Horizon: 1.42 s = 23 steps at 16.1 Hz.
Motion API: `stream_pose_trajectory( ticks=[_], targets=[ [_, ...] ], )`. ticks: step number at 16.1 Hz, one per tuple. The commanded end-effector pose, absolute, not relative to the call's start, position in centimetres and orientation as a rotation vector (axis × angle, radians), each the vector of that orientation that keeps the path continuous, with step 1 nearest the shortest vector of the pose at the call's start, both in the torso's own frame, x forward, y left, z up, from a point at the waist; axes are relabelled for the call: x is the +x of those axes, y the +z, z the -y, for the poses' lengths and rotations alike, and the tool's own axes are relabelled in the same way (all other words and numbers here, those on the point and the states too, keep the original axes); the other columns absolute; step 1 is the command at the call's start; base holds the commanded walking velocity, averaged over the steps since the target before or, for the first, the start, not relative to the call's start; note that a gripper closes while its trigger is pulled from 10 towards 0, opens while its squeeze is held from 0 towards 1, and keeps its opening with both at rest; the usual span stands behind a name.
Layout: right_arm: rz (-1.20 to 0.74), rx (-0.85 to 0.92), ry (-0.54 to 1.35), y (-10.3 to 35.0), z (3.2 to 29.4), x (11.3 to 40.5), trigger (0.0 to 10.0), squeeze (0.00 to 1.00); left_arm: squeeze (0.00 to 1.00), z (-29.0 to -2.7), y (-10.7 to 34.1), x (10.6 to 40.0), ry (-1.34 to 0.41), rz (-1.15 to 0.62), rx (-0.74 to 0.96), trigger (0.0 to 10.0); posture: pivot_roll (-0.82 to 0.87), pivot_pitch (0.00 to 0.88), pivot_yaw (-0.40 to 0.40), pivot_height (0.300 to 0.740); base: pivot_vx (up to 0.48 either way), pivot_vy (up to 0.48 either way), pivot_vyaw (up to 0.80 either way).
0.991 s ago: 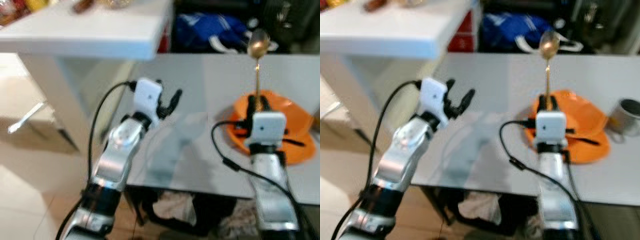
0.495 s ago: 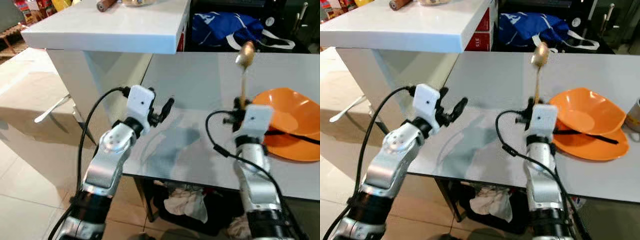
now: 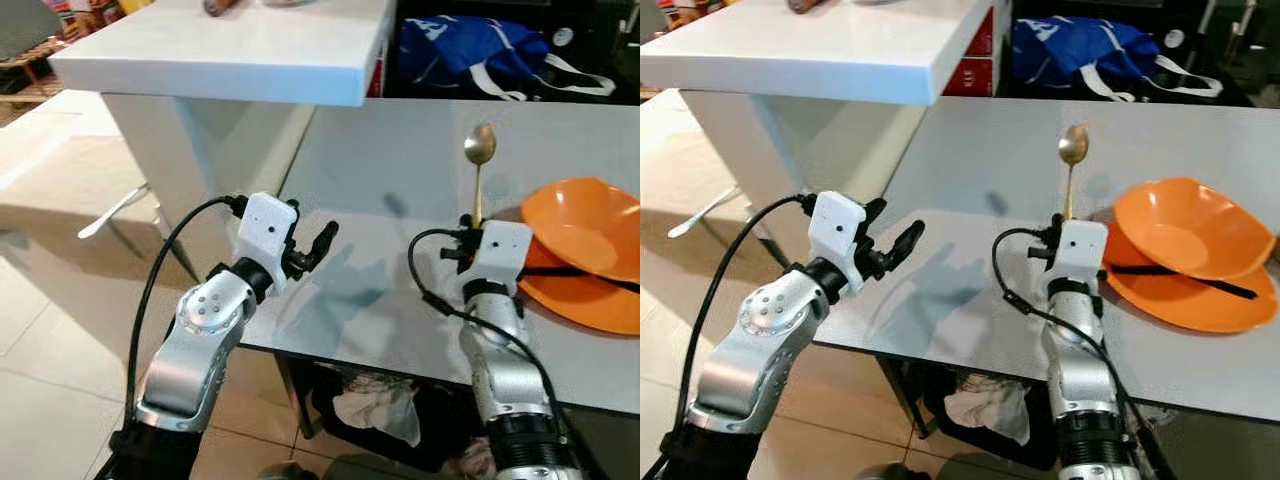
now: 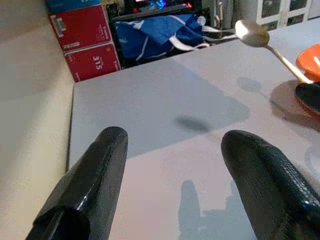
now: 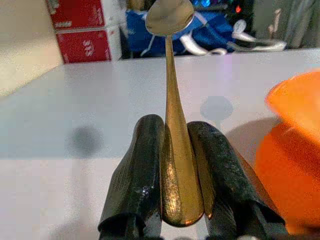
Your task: Setting the table
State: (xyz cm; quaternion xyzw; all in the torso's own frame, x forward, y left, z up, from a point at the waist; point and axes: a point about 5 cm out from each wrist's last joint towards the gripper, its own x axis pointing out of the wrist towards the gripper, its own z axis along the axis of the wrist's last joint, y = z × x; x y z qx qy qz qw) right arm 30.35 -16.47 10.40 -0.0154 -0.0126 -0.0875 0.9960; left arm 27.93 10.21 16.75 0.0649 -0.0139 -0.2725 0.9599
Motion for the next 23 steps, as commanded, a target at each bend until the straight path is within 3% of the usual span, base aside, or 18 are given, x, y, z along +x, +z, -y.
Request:
stream_pose_trajectory(
  ticks=[1,12,18,19,20,23],
  targets=[
    [-0.026,-0.013,-0.178,9.5,16.4,30.1,0.0,0.00,0.00,-10.5,17.0,27.6,-0.556,0.025,0.141,10.0,0.13,0.000,0.106,0.740,0.000,0.000,0.00],
    [-0.225,0.058,-0.269,6.1,17.3,29.0,0.0,0.00,0.00,-10.3,17.3,27.3,-0.575,0.004,0.139,10.0,0.12,0.000,0.112,0.740,0.000,0.000,0.00],
    [-0.280,0.047,-0.281,5.0,17.3,28.6,0.0,0.00,0.00,-10.1,17.4,25.4,-0.841,-0.058,0.114,10.0,0.13,0.000,0.110,0.740,0.000,0.000,0.00],
    [-0.282,0.046,-0.281,5.0,17.3,28.6,0.9,0.00,0.00,-10.2,17.6,25.4,-0.855,-0.057,0.110,10.0,0.13,0.000,0.112,0.740,0.000,0.000,0.00],
    [-0.289,0.039,-0.295,5.1,17.4,28.6,10.0,0.00,0.00,-10.3,18.0,25.4,-0.883,-0.058,0.105,10.0,0.13,0.000,0.113,0.740,0.000,0.000,0.00],
    [-0.276,0.029,-0.323,8.0,16.8,28.2,10.0,0.00,0.00,-10.5,18.1,25.5,-0.891,-0.064,0.109,10.0,0.12,0.000,0.097,0.740,0.000,0.000,0.00]
  ],
)
